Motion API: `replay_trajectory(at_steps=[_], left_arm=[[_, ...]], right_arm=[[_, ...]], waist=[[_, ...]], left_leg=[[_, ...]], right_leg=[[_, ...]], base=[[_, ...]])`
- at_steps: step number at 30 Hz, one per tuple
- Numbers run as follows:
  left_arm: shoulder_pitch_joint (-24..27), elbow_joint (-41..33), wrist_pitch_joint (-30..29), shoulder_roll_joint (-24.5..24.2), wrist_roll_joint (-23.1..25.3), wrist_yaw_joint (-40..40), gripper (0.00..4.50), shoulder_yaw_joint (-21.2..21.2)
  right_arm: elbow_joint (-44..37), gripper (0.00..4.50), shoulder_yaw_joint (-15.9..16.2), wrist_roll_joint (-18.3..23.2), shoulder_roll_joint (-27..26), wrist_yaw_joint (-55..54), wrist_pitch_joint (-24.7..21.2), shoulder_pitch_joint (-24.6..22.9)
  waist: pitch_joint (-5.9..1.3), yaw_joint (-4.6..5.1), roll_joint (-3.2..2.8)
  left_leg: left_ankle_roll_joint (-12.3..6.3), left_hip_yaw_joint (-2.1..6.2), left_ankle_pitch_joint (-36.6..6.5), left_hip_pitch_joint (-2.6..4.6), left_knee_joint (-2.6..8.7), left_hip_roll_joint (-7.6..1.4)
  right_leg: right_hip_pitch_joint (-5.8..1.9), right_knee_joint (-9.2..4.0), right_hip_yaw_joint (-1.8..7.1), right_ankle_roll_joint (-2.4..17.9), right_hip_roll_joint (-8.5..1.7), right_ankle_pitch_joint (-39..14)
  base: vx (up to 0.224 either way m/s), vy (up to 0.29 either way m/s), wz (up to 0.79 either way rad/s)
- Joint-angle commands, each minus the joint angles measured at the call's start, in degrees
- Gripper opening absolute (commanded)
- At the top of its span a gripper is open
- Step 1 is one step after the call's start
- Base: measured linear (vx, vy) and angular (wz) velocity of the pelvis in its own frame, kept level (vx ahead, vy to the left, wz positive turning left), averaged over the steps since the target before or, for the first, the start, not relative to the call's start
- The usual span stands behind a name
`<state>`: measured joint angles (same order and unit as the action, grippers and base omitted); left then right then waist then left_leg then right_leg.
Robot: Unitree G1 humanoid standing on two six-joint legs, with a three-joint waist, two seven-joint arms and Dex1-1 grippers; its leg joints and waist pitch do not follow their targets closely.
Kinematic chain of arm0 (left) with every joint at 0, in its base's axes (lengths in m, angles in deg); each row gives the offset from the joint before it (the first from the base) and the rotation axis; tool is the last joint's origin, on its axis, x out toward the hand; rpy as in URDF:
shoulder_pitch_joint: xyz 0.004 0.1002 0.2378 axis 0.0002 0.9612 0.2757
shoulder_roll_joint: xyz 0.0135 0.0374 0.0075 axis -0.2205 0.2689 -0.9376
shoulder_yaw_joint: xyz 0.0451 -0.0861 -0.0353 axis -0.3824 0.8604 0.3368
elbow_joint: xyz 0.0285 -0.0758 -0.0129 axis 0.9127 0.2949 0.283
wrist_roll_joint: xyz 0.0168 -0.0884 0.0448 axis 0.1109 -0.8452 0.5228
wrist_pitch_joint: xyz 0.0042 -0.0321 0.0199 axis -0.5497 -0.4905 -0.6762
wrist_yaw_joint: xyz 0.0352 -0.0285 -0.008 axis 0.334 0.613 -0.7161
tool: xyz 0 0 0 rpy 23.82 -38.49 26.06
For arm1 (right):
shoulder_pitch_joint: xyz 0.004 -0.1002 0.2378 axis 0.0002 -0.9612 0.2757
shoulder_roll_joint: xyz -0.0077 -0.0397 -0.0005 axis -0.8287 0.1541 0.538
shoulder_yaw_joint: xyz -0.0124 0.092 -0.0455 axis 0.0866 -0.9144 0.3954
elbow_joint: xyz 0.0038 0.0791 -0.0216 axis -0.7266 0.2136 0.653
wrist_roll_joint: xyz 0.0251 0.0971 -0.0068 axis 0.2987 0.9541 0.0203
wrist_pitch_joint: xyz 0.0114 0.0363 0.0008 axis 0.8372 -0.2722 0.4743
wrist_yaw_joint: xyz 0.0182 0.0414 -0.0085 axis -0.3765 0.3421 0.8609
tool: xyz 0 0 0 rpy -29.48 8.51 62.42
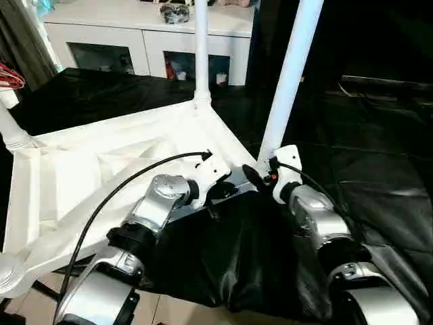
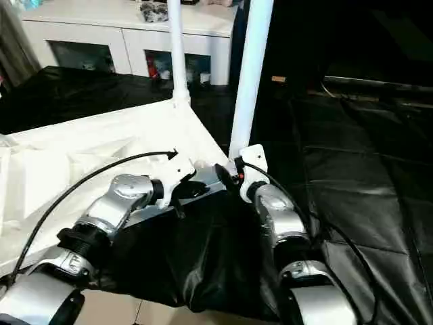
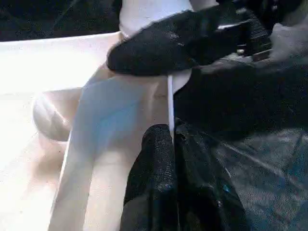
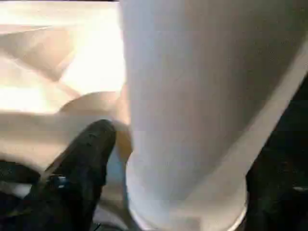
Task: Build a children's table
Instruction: Rotate leg to tighten
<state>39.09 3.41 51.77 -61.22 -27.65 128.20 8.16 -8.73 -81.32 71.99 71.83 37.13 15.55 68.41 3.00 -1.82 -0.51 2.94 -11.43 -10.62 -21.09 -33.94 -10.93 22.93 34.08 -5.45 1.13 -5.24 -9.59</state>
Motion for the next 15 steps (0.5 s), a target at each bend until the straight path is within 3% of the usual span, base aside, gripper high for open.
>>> replay_trajectory(at_steps=[1,7,10,15], left_arm=[[0.7,-3.8,2.5,0.2,-1.7,4.1,0.0,-1.9],[2.9,-7.2,3.0,-2.8,-3.7,10.1,0.0,-2.1],[4.0,-8.9,3.0,-5.0,-4.9,14.5,0.0,-2.1],[4.8,-10.0,3.0,-6.9,-5.7,17.1,0.0,-2.0]], right_arm=[[-1.6,3.87,5.6,0.6,-0.9,9.6,1.0,-1.0],[-5.4,3.87,7.8,1.2,3.6,20.5,2.9,-3.2],[-8.9,3.87,8.8,2.9,7.0,29.7,1.6,-5.1],[-12.1,3.87,9.5,4.8,9.5,35.7,-0.6,-6.5]], waist=[[-3.87,-0.18,-0.01],[-4.03,-0.54,-0.15],[-3.78,-0.86,-0.26],[-3.6,-1.4,-0.19]], left_leg=[[-3.23,1.51,-14.3,0.27,4.12,-2.67],[-4.86,1.17,-11.1,0.42,3.8,-2.86],[-4.79,1.03,-12.7,0.61,3.89,-2.96],[-3.45,1.08,-15.1,0.93,4.12,-3.14]], right_leg=[[-2.98,-4.24,3.04,12.6,-3.92,-14.3],[-3.05,-3.35,3.05,15.4,-3.66,-7.8],[-2.86,-3.7,3.04,15.1,-3.58,-10.7],[-2.58,-4.16,3.21,13.8,-3.69,-15.5]], base=[[0.0,0.0,0.0],[0.0,0.0,0.0],[0.0,0.0,0.0],[0.0,0.0,0.0]])
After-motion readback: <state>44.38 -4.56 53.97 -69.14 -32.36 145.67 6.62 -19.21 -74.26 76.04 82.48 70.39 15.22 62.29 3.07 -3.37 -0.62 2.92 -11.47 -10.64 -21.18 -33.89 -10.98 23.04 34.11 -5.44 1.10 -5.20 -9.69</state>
